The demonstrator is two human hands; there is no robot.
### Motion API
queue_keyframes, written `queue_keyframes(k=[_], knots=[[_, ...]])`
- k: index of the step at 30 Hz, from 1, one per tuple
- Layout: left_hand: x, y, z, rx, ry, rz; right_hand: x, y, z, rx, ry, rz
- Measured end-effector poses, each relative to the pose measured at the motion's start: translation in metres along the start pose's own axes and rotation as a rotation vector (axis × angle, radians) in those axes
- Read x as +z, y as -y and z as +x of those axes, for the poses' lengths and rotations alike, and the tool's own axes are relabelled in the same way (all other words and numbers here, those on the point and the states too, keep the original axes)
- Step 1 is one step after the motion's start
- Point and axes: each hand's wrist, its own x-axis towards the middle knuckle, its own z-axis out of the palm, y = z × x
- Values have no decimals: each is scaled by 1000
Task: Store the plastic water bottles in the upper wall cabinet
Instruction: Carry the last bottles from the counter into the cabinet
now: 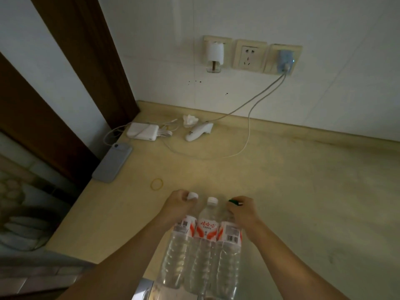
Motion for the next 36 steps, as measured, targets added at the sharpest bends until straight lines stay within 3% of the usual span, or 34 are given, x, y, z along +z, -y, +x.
queue_keyframes(k=[6,13,21,25,36], knots=[[-21,-9,-10,101,-67,-139,-20,-6,-7,-117,-129,86],[-64,-38,-38,413,-160,-250,-55,25,-60,-491,-239,145],[-74,-38,-58,668,-254,-119,-51,30,-105,-762,-418,-25],[-75,-38,-64,720,-333,-85,-51,28,-107,-804,-463,-107],[-81,-25,-75,700,-273,-62,-50,36,-110,-791,-447,-211]])
